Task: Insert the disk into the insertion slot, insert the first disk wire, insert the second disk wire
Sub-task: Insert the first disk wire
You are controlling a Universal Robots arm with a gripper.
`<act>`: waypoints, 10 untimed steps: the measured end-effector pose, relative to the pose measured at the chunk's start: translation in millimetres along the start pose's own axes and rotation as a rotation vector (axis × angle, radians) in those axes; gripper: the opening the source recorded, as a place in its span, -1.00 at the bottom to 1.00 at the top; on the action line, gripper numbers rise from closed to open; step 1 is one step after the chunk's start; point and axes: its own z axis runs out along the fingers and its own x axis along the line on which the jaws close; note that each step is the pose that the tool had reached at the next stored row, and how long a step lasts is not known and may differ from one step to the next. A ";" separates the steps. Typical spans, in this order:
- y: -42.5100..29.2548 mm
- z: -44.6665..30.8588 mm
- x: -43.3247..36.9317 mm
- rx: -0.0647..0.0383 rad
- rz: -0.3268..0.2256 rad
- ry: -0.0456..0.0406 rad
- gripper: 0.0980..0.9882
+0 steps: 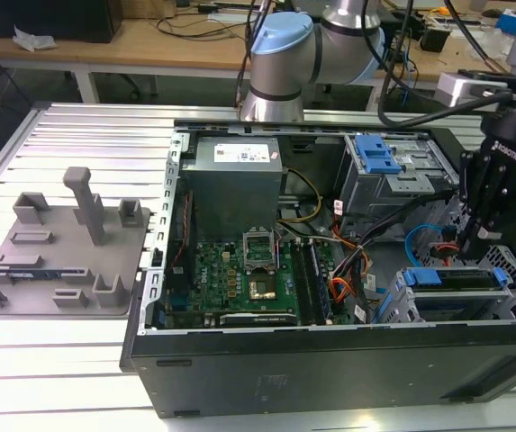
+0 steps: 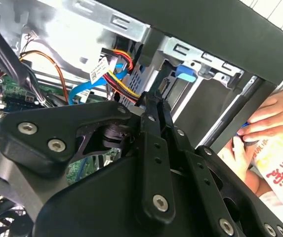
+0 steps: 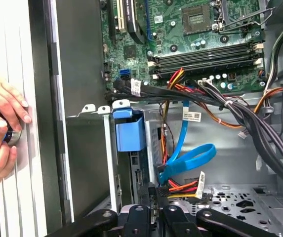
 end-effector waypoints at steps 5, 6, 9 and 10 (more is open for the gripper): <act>-8.6 1.3 3.5 -0.035 -0.010 0.0030 -0.85; -11.2 1.4 3.9 -0.037 -0.010 0.0031 -0.85; -15.4 1.8 5.4 -0.042 -0.012 -0.0039 -0.85; -15.4 1.8 5.4 -0.042 -0.011 -0.0048 -0.85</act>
